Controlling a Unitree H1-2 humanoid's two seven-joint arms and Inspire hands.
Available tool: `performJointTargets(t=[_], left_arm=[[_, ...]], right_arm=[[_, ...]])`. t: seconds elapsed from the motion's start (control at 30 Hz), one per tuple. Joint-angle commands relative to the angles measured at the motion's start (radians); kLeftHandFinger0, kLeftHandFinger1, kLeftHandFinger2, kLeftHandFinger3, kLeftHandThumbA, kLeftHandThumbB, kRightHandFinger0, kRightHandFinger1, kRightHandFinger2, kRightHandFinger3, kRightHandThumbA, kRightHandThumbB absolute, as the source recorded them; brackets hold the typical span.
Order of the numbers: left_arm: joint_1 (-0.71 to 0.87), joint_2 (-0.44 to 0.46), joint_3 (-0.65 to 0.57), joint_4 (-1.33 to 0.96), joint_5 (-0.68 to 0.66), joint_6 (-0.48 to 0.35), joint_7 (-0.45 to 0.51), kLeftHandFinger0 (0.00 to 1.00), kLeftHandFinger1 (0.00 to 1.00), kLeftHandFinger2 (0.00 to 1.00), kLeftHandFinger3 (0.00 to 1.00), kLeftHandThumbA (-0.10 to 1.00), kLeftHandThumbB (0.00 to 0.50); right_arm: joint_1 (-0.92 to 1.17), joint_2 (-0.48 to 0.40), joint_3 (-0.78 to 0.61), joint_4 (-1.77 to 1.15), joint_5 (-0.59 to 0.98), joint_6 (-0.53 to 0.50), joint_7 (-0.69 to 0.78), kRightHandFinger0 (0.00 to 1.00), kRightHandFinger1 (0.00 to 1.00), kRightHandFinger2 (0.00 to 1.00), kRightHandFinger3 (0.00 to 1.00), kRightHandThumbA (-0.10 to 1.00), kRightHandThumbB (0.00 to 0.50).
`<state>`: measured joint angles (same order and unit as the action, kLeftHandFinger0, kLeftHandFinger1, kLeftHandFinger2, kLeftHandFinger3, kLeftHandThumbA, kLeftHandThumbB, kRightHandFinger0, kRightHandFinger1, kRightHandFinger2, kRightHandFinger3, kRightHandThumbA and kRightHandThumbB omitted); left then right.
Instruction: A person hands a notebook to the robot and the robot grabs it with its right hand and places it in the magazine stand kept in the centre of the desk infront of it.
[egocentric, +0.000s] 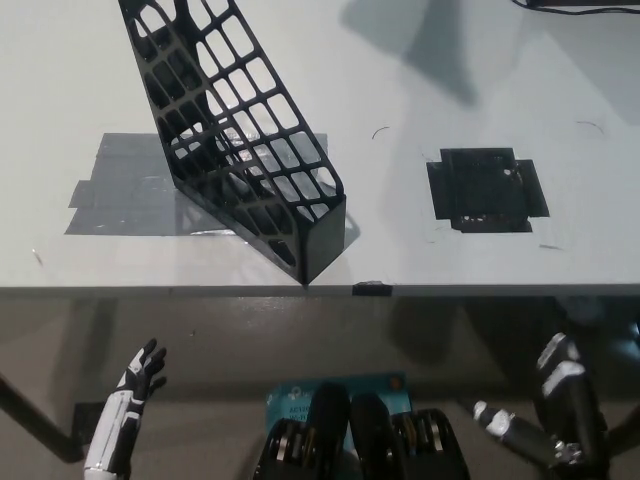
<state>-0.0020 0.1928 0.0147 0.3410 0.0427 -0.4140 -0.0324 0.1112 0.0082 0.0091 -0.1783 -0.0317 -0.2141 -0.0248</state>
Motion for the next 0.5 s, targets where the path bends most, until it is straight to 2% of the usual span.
performJointTargets(t=[0.0,0.1,0.23,0.37,0.47], left_arm=[[-0.013,0.014,0.005,-0.009,-0.003,-0.056,0.000,0.96,1.00,1.00,1.00,1.00,0.500],[-0.013,0.014,0.004,-0.006,0.001,-0.056,0.003,0.96,1.00,1.00,1.00,1.00,0.500],[-0.016,0.015,0.004,-0.002,-0.002,-0.056,0.002,0.96,1.00,1.00,1.00,1.00,0.500],[-0.017,0.016,0.005,-0.009,0.000,-0.056,0.002,0.94,1.00,1.00,1.00,1.00,0.500],[-0.021,0.020,0.004,-0.004,0.009,-0.056,0.004,0.95,1.00,1.00,1.00,1.00,0.500]], right_arm=[[-0.055,0.012,-0.038,-0.137,-0.013,-0.040,-0.041,1.00,1.00,1.00,1.00,1.00,0.129],[-0.100,0.012,-0.054,-0.187,0.014,0.011,-0.038,1.00,1.00,1.00,1.00,1.00,0.114],[-0.158,0.018,-0.069,-0.215,0.039,0.068,-0.042,1.00,1.00,1.00,1.00,0.98,0.150],[-0.199,0.015,-0.076,-0.224,0.054,0.103,-0.038,1.00,1.00,1.00,1.00,0.98,0.161],[-0.236,0.010,-0.087,-0.221,0.105,0.141,-0.033,1.00,1.00,1.00,1.00,0.94,0.137]])
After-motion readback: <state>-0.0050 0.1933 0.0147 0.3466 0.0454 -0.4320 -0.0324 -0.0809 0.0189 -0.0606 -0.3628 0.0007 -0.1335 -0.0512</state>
